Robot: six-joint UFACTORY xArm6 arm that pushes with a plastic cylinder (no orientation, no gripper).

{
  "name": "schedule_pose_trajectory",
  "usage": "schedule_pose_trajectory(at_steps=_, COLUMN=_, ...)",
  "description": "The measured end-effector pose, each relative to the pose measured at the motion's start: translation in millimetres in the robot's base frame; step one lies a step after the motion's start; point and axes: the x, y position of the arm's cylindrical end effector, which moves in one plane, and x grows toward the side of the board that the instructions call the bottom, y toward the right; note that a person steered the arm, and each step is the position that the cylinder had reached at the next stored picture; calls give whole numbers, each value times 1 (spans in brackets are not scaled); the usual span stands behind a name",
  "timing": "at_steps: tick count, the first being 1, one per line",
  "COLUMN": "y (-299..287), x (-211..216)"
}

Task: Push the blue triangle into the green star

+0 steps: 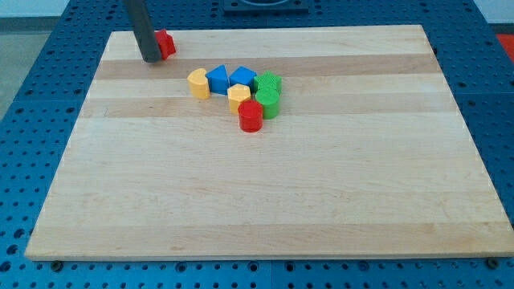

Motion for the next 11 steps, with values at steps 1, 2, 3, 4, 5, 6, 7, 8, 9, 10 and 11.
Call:
schedule_pose_trajectory(at_steps=1, y=16, x=13)
schedule_pose_trajectory(at_steps=2, y=60, x=20)
schedule_pose_trajectory(at_steps=3, y=90, x=26)
schedule_pose_trajectory(at_steps=4, y=98, x=59)
schedule_pose_trajectory(at_steps=5, y=103, x=95)
schedule_pose_trajectory(at_steps=6, y=137, x=115)
schedule_pose_trajectory(at_steps=7, y=171, x=115)
schedule_pose_trajectory(at_steps=8, y=180, x=115)
schedule_pose_trajectory(at_steps=9, y=182, x=105)
schedule_pose_trajectory(at_steps=10, y=182, x=79)
schedule_pose_trajectory(at_steps=11, y=180, x=59)
